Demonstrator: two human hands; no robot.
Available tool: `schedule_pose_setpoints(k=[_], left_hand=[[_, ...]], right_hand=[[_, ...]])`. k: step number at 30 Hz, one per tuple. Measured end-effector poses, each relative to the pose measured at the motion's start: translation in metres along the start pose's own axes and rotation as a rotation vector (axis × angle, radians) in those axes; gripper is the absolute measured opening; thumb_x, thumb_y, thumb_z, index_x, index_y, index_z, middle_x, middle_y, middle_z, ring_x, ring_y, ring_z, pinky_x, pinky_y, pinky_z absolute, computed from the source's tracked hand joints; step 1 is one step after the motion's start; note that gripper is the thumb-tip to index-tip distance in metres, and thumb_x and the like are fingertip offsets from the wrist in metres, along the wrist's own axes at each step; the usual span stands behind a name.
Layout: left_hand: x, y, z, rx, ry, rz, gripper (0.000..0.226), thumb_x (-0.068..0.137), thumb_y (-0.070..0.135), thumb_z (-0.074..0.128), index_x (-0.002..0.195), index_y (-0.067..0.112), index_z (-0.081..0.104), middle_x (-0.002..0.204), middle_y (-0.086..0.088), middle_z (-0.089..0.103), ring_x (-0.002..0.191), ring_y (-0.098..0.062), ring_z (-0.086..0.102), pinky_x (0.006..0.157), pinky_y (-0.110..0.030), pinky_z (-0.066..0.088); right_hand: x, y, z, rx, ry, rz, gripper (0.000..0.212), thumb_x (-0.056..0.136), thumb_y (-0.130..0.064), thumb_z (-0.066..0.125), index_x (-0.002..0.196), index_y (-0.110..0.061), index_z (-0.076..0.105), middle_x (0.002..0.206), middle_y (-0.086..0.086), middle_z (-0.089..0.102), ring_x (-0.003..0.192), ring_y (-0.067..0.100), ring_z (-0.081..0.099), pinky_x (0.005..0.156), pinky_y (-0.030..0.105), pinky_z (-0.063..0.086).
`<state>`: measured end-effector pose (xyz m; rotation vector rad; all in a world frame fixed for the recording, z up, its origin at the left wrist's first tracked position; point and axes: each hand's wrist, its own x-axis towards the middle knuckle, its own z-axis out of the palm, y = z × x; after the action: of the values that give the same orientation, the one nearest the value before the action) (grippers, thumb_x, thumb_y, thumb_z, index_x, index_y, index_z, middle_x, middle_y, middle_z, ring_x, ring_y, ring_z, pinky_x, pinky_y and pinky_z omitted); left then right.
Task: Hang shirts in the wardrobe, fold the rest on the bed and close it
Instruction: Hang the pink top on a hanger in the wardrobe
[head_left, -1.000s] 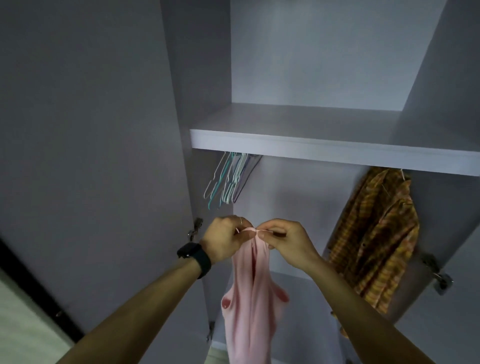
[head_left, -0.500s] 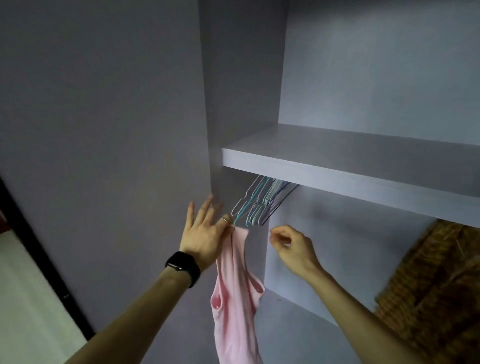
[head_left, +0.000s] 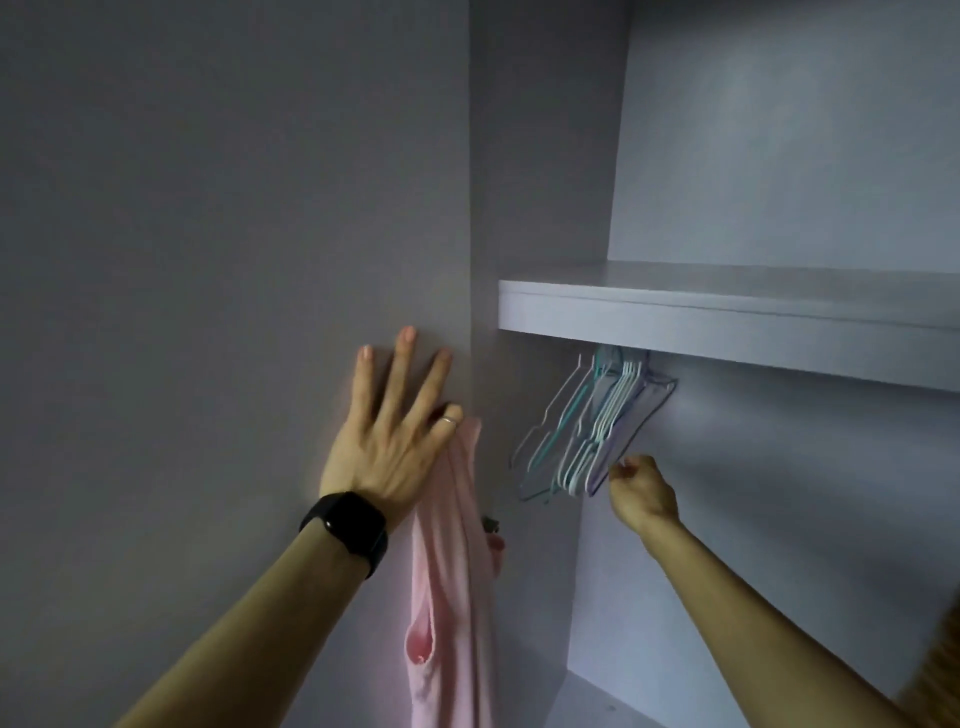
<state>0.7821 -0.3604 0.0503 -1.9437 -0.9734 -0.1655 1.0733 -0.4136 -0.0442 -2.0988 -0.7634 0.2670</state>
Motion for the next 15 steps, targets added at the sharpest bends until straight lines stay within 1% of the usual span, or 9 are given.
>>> schedule_pose_setpoints(k=[2,3,6,8,10,11,13,14,15], left_hand=[[0.0,-0.002,0.009,0.024,0.09,0.021,0.06,0.094,0.037,0.008,0.154,0.036,0.012,0.151,-0.018,-0.041,0.133,-0.059,-0.038,0.092,-0.075,-0.034],[-0.001,-0.002,0.013,0.026,0.14,0.021,0.06,0.093,0.035,0.005,0.152,0.037,0.019,0.158,-0.017,-0.032,0.136,-0.059,-0.032,0.095,-0.075,-0.033],[-0.001,-0.003,0.018,0.03,0.265,0.01,0.057,0.095,0.033,0.004,0.142,0.036,0.037,0.166,-0.014,-0.005,0.144,-0.058,-0.012,0.103,-0.074,-0.022],[0.001,-0.001,0.021,0.043,0.319,-0.002,0.059,0.095,0.032,0.001,0.141,0.034,0.038,0.167,-0.013,0.001,0.144,-0.058,-0.009,0.104,-0.073,-0.02],[0.003,0.001,0.024,0.054,0.356,-0.018,0.058,0.095,0.032,0.001,0.141,0.035,0.036,0.167,-0.013,0.003,0.145,-0.058,-0.009,0.104,-0.073,-0.021],[0.004,0.002,0.024,0.062,0.36,-0.023,0.056,0.095,0.033,0.002,0.141,0.035,0.034,0.167,-0.013,0.003,0.145,-0.057,-0.01,0.104,-0.073,-0.022],[0.005,0.003,0.027,0.065,0.366,-0.028,0.054,0.096,0.033,0.003,0.141,0.035,0.033,0.167,-0.012,0.004,0.145,-0.057,-0.01,0.103,-0.072,-0.024],[0.005,0.004,0.028,0.064,0.368,-0.03,0.054,0.096,0.032,0.003,0.14,0.035,0.033,0.167,-0.012,0.005,0.145,-0.057,-0.01,0.102,-0.072,-0.025],[0.005,0.003,0.028,0.062,0.366,-0.033,0.055,0.095,0.031,0.003,0.139,0.035,0.035,0.166,-0.013,0.006,0.145,-0.058,-0.009,0.102,-0.072,-0.025]], right_hand=[[0.014,0.002,0.02,0.049,0.059,0.008,0.032,0.105,-0.032,0.045,0.122,-0.007,0.055,0.116,0.021,0.064,0.099,0.039,0.06,0.075,0.034,0.043],[0.02,0.004,0.028,0.07,0.085,0.006,0.033,0.105,-0.034,0.046,0.119,-0.007,0.058,0.115,0.021,0.065,0.1,0.04,0.061,0.075,0.034,0.043],[0.032,0.005,0.039,0.119,0.135,0.005,0.035,0.103,-0.033,0.049,0.093,-0.007,0.071,0.103,0.019,0.071,0.084,0.034,0.061,0.074,0.031,0.046],[0.035,0.006,0.043,0.137,0.158,0.013,0.031,0.101,-0.029,0.055,0.085,-0.009,0.071,0.1,0.019,0.072,0.078,0.03,0.057,0.072,0.029,0.043],[0.035,0.004,0.043,0.14,0.191,0.021,0.026,0.099,-0.027,0.053,0.091,-0.008,0.069,0.105,0.021,0.071,0.081,0.032,0.058,0.073,0.029,0.042],[0.034,0.001,0.042,0.145,0.217,0.027,0.028,0.1,-0.027,0.049,0.1,-0.006,0.067,0.112,0.023,0.069,0.088,0.035,0.06,0.075,0.031,0.043],[0.03,-0.004,0.038,0.133,0.296,0.046,0.042,0.101,-0.033,0.041,0.121,-0.001,0.059,0.124,0.027,0.062,0.107,0.042,0.06,0.085,0.039,0.046],[0.027,-0.007,0.034,0.109,0.337,0.049,0.047,0.102,-0.036,0.037,0.126,0.0,0.055,0.127,0.028,0.06,0.111,0.044,0.059,0.089,0.042,0.047],[0.025,-0.011,0.028,0.084,0.37,0.041,0.049,0.103,-0.038,0.035,0.128,0.0,0.053,0.128,0.029,0.059,0.112,0.045,0.059,0.089,0.043,0.046]])
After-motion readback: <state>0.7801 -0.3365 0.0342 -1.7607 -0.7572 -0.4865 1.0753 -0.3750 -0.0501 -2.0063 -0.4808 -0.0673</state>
